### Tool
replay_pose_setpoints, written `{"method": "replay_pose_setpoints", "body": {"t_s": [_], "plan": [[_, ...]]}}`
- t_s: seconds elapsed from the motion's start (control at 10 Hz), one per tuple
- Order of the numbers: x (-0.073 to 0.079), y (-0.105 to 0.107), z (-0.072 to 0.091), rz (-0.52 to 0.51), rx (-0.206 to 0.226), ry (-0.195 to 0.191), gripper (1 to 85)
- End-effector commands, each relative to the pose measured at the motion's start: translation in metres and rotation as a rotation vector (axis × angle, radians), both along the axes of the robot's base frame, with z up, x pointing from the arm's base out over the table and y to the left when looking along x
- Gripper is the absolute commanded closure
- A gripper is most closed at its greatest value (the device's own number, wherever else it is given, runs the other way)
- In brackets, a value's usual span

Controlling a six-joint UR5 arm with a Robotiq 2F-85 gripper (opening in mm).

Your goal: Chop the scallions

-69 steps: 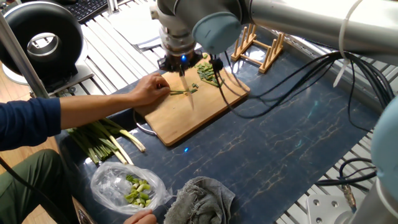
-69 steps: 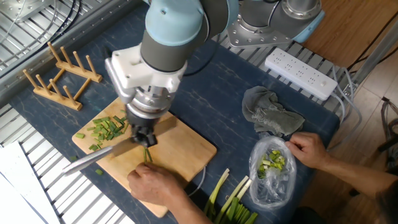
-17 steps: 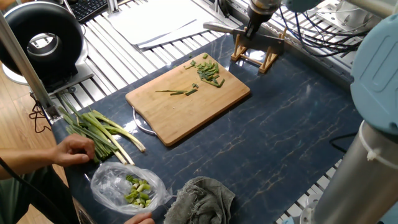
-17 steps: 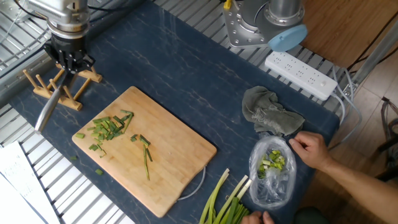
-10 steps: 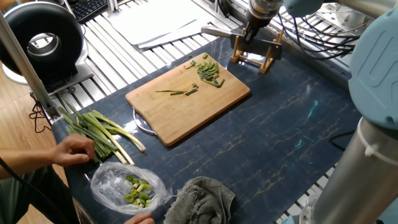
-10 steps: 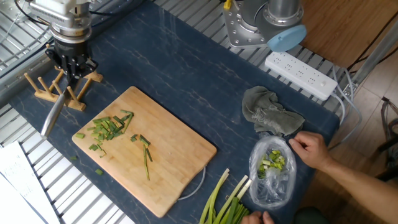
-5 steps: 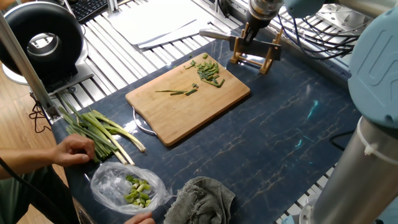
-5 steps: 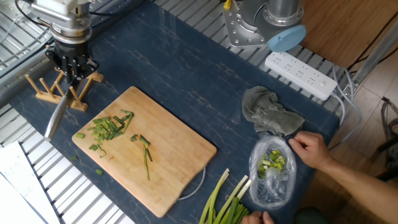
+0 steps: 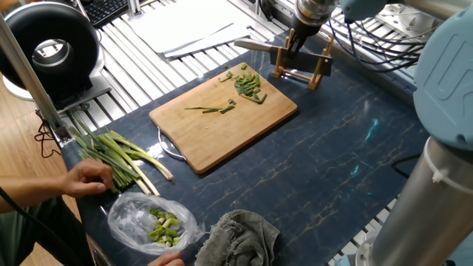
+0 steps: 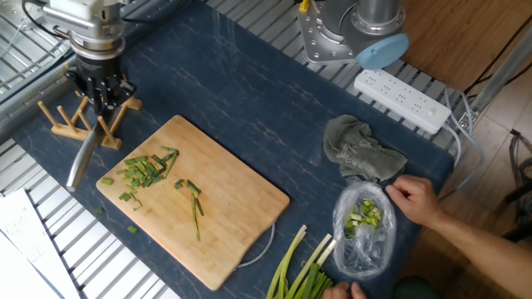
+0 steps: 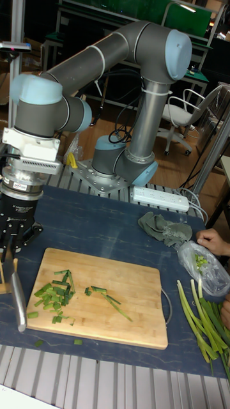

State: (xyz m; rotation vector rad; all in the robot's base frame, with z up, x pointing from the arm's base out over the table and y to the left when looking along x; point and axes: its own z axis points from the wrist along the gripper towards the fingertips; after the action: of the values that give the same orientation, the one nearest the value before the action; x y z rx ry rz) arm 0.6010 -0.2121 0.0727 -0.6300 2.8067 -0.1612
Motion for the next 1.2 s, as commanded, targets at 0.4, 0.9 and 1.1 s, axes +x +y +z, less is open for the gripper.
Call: {"method": "replay_pose_setpoints", "body": {"t_s": [0.4,0.9,1.1], "plan": [[-0.007,0.021,-0.003,-0.014,0.1,0.02,60.3],[-0.01,0.029,-0.003,0.003,0.128,0.031,55.0],[-0.012,0.032,-0.003,0.008,0.137,0.039,54.7]]}}
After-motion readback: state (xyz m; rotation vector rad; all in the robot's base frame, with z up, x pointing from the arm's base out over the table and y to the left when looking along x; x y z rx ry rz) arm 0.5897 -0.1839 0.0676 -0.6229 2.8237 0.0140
